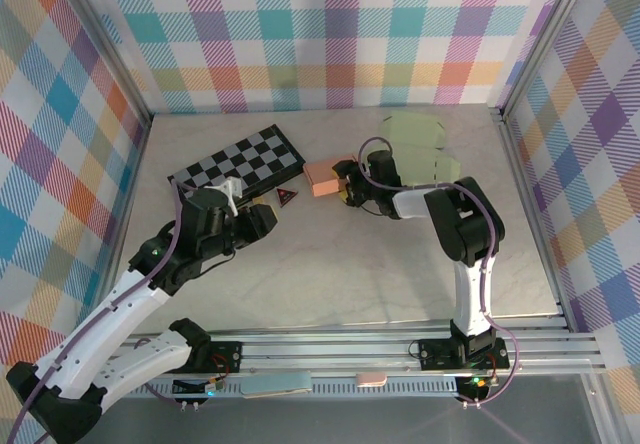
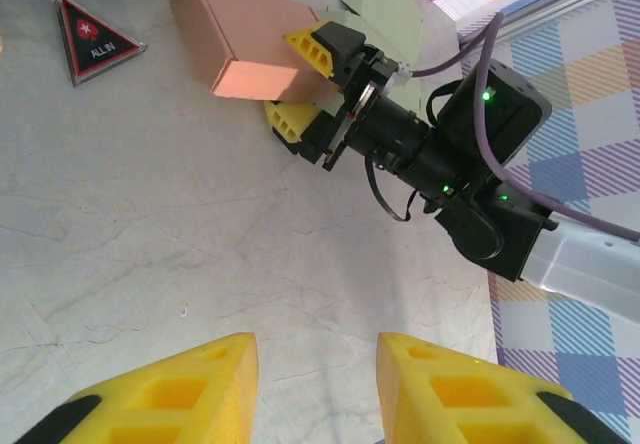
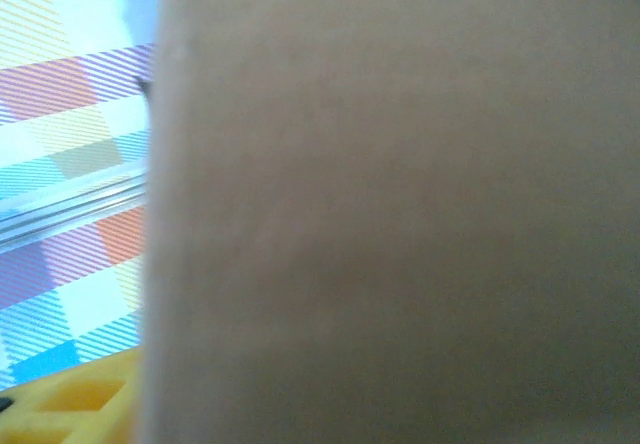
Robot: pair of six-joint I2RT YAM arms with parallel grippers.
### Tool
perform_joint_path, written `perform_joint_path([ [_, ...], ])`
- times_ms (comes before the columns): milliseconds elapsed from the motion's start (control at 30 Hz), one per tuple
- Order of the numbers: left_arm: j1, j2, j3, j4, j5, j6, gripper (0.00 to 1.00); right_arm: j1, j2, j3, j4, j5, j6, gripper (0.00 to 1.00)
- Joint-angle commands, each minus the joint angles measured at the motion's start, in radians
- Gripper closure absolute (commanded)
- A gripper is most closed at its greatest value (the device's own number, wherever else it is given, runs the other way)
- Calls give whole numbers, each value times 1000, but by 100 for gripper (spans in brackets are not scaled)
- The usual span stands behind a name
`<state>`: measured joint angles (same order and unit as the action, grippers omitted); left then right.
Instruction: Fold the paper box
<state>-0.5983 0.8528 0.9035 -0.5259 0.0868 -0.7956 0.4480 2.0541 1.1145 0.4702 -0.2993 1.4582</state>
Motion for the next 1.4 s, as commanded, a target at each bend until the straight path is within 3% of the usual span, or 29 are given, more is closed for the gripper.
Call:
perform_joint_path([
  [0,14,29,-9,32,14,-7,64,1,-56,56,-232,-51,7,32],
  [200,14,101,3,89,48,-2,62,-22,-176,136,-610,-62,-69,28],
  [367,14,172,11,161,90,4,61,-104,-363,102,-764,23,-208,29],
  [600,14,315,24,347,182,-13,61,-333,-614,-145,-627,45,-244,31],
  [767,11,425,56,433,248,-27,62,-528,-651,-286,-458,4,-226,34],
  [900,3,491,78,476,267,-33,63,-655,-584,-276,-426,-43,-285,36],
  [1200,-25,584,112,550,282,-47,63,-706,-353,-304,-106,-100,-109,38],
  [1367,-31,598,112,582,281,-57,63,-707,-284,-285,-51,-82,-55,40],
])
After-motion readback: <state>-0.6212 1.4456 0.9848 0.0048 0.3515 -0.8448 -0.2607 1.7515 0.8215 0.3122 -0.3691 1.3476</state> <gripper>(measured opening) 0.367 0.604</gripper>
